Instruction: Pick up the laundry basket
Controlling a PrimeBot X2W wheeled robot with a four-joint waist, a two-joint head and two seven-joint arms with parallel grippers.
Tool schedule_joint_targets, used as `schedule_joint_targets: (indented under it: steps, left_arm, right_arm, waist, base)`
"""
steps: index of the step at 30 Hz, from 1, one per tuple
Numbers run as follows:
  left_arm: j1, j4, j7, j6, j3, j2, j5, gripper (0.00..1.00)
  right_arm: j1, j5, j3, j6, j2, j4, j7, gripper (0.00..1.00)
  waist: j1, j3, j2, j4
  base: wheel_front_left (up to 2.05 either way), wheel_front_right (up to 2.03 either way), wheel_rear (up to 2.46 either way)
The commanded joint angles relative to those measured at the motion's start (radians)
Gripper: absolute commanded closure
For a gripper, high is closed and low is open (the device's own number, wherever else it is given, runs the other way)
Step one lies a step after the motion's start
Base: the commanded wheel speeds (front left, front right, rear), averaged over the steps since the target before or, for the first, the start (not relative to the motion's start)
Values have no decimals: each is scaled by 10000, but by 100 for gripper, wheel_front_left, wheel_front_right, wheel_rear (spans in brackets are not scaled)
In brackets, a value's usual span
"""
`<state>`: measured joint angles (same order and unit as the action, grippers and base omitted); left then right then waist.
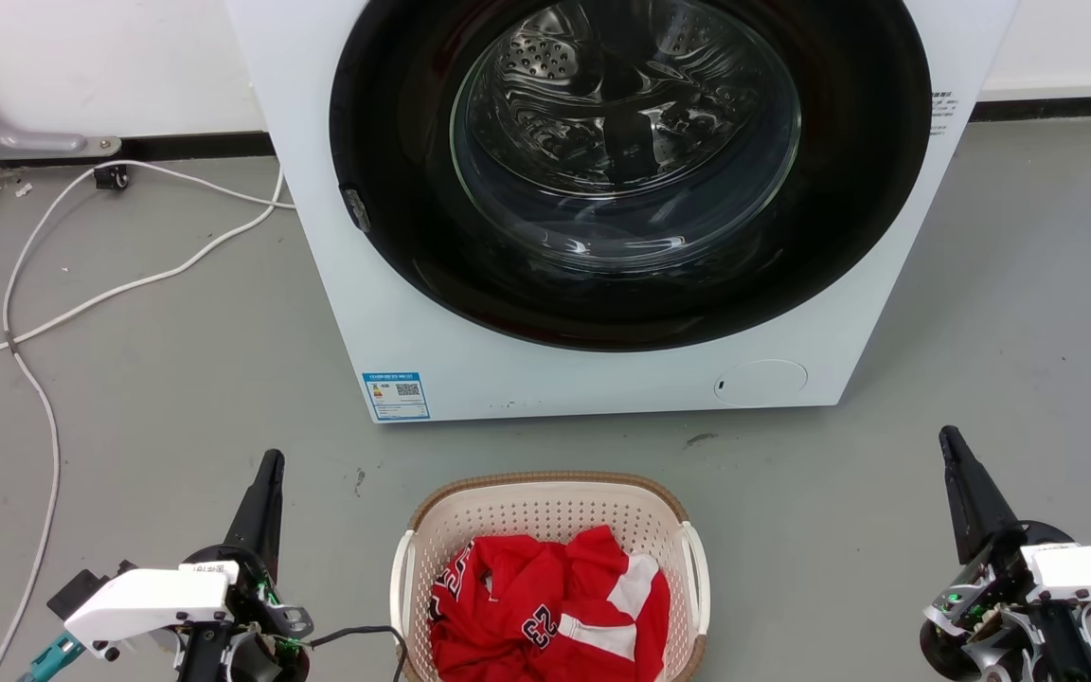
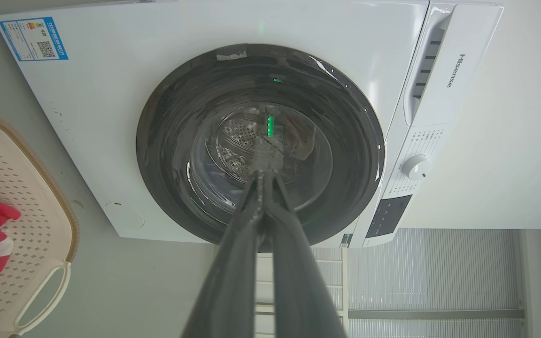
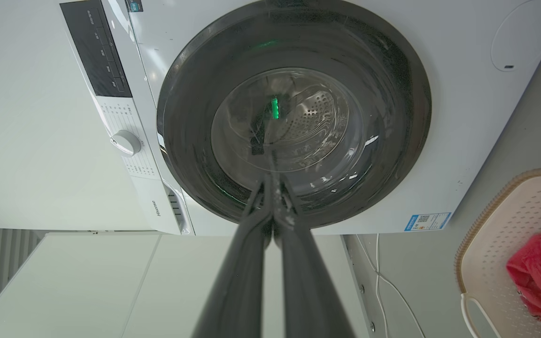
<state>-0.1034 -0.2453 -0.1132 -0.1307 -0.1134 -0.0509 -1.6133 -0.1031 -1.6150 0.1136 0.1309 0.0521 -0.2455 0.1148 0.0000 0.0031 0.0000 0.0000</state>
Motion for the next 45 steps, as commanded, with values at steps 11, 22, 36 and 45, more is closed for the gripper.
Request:
schedule_joint_targets:
  steps: [11, 22, 36, 45]
  left_arm:
    - [218, 6, 362, 2, 37, 32, 650, 0]
    - [263, 596, 878, 248, 146, 26, 2960, 0]
    - [475, 1094, 1410, 653, 576, 19, 5630, 0]
    - [569, 1349, 1738, 725, 773, 14, 7084, 0]
  right_arm:
    - [242, 709, -25, -2, -9, -131, -348, 0]
    - [366, 3321, -173, -2, -9, 537, -868, 0]
    - [606, 6468, -588, -2, -8, 1223, -1406, 0]
    - [759, 8155, -757, -2, -7, 1556, -1736, 0]
  waist:
    - [0, 16, 0, 1]
    - [0, 58, 0, 2]
    - [0, 85, 0, 0]
    - [0, 106, 0, 9]
  base:
    - [0, 0, 0]
    - [0, 0, 0]
    - [0, 0, 0]
    - [0, 0, 0]
